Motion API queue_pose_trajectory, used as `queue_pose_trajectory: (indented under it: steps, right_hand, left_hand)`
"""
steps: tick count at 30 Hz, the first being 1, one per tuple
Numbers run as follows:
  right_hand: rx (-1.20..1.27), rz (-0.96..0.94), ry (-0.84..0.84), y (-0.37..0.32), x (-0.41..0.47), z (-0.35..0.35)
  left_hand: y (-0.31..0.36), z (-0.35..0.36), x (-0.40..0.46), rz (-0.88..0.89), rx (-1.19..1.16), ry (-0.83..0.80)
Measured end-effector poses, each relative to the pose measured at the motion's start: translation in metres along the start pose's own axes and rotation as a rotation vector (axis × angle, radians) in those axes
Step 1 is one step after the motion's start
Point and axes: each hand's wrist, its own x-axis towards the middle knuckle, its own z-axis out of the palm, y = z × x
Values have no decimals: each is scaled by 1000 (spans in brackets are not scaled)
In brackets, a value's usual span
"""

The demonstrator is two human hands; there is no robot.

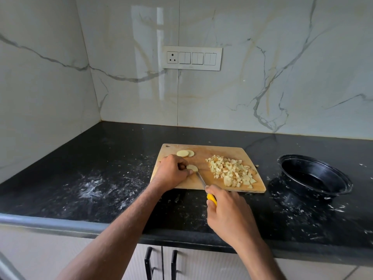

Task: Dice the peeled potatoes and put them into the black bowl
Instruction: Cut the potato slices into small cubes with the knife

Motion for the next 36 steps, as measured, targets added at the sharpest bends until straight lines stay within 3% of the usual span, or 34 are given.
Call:
queue_pose_trajectory:
  steps: [9, 17, 36]
  right_hand:
    - [58, 58, 199, 0, 7, 7]
    - [-165, 112, 179, -13, 29, 21]
    - [-201, 97, 215, -24, 31, 26]
  left_hand:
    - [-1, 0, -1, -10, -39, 0]
    - [-3, 2, 0, -19, -51, 10]
    - [-4, 4, 2, -39, -70, 28]
